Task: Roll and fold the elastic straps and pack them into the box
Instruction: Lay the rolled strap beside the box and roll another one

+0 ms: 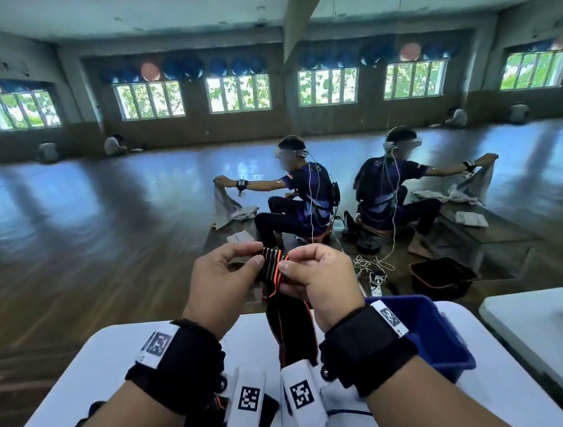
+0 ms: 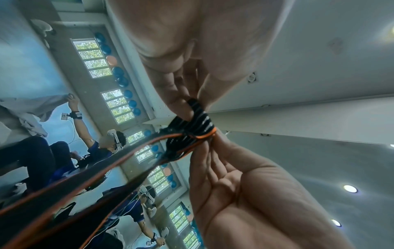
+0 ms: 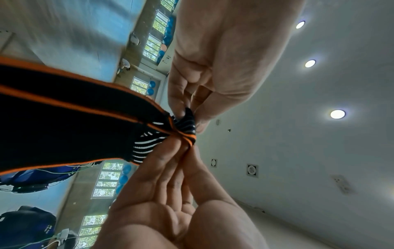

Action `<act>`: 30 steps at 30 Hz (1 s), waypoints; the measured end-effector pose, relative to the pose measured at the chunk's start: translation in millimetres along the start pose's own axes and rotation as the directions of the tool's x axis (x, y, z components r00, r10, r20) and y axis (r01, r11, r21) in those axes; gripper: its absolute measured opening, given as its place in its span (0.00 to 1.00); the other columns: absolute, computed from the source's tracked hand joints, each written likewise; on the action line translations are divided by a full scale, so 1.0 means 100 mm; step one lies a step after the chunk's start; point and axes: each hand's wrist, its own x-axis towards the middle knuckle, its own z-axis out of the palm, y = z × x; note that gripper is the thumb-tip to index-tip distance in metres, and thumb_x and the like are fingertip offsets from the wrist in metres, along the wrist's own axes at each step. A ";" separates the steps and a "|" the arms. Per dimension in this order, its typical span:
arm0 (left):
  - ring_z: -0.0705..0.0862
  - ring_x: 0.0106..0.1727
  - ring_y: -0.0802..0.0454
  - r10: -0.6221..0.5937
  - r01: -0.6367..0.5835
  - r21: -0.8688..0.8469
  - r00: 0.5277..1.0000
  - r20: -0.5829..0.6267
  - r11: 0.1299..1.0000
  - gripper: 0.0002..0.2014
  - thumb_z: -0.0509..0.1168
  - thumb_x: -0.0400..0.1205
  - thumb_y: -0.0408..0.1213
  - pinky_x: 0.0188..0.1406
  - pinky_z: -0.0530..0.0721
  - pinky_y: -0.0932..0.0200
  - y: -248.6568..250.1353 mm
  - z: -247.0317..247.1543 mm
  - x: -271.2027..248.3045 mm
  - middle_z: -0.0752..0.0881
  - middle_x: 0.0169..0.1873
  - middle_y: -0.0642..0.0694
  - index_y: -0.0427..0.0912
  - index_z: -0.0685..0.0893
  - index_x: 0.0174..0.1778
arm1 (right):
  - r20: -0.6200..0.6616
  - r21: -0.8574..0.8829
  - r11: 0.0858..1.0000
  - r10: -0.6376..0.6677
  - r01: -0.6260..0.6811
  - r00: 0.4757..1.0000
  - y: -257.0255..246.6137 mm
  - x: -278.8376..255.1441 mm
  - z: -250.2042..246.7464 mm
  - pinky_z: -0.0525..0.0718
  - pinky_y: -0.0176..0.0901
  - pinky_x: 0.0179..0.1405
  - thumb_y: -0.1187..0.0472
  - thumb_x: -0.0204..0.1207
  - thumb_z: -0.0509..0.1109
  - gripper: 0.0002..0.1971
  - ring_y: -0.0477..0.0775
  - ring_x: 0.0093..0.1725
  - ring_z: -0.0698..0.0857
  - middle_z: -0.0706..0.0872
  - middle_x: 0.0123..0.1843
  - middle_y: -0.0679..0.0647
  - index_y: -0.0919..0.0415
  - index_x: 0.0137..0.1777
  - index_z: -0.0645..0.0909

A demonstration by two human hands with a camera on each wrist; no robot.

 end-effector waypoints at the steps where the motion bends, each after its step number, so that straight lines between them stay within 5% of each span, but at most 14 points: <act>1: 0.93 0.46 0.47 -0.006 0.006 0.003 1.000 -0.008 1.000 0.09 0.73 0.80 0.27 0.48 0.91 0.51 -0.01 0.04 0.00 0.94 0.43 0.44 0.44 0.93 0.51 | 0.004 -0.010 1.000 0.007 -0.007 1.000 -0.01 -0.01 -0.04 0.90 0.43 0.32 0.78 0.74 0.73 0.10 0.56 0.34 0.88 0.88 0.39 0.61 0.64 0.43 0.79; 5: 0.93 0.47 0.48 0.024 -0.022 0.061 1.000 -0.019 0.998 0.09 0.73 0.81 0.29 0.51 0.91 0.49 0.00 0.20 -0.05 0.94 0.43 0.47 0.45 0.93 0.53 | 0.038 -0.059 0.998 -0.004 0.007 0.999 -0.08 -0.02 -0.18 0.90 0.42 0.30 0.79 0.76 0.71 0.10 0.54 0.32 0.87 0.85 0.36 0.59 0.64 0.44 0.76; 9: 0.90 0.47 0.61 0.171 -0.171 0.203 0.985 0.015 0.964 0.08 0.73 0.80 0.33 0.50 0.88 0.61 0.07 0.29 -0.15 0.92 0.46 0.53 0.46 0.92 0.53 | 0.087 -0.129 0.990 -0.036 0.047 0.996 -0.13 -0.01 -0.30 0.91 0.47 0.33 0.80 0.77 0.69 0.13 0.53 0.31 0.86 0.84 0.31 0.54 0.63 0.41 0.74; 15: 0.87 0.61 0.56 0.311 -0.366 0.321 0.927 0.210 0.873 0.21 0.78 0.73 0.41 0.60 0.83 0.61 0.08 0.39 -0.31 0.87 0.57 0.58 0.48 0.88 0.62 | 0.092 -0.203 0.976 -0.062 0.080 0.994 -0.14 -0.04 -0.39 0.87 0.45 0.29 0.84 0.74 0.64 0.16 0.51 0.27 0.81 0.81 0.30 0.60 0.61 0.39 0.75; 20: 0.91 0.52 0.56 0.182 -0.216 0.239 0.971 0.158 0.947 0.34 0.75 0.73 0.25 0.50 0.89 0.63 -0.01 0.50 -0.44 0.86 0.62 0.56 0.52 0.78 0.74 | 0.051 -0.104 0.988 -0.105 0.110 0.993 -0.13 -0.07 -0.45 0.90 0.46 0.34 0.80 0.78 0.66 0.13 0.54 0.31 0.86 0.84 0.35 0.60 0.62 0.39 0.75; 25: 0.90 0.38 0.60 0.120 -0.126 0.219 0.992 0.040 0.968 0.21 0.70 0.79 0.25 0.39 0.85 0.67 -0.06 0.61 -0.56 0.93 0.42 0.54 0.52 0.77 0.63 | 0.074 -0.098 0.983 -0.149 0.156 0.986 -0.15 -0.10 -0.51 0.92 0.50 0.43 0.81 0.79 0.64 0.12 0.52 0.38 0.89 0.86 0.40 0.61 0.64 0.43 0.77; 30: 0.80 0.27 0.56 0.152 -0.140 0.163 0.987 -0.060 0.977 0.14 0.65 0.84 0.28 0.29 0.75 0.63 -0.08 0.70 -0.61 0.88 0.30 0.49 0.53 0.73 0.54 | 0.095 -0.350 0.900 -0.242 0.260 0.966 -0.10 -0.14 -0.57 0.91 0.48 0.39 0.78 0.77 0.65 0.14 0.52 0.40 0.92 0.90 0.47 0.54 0.57 0.45 0.81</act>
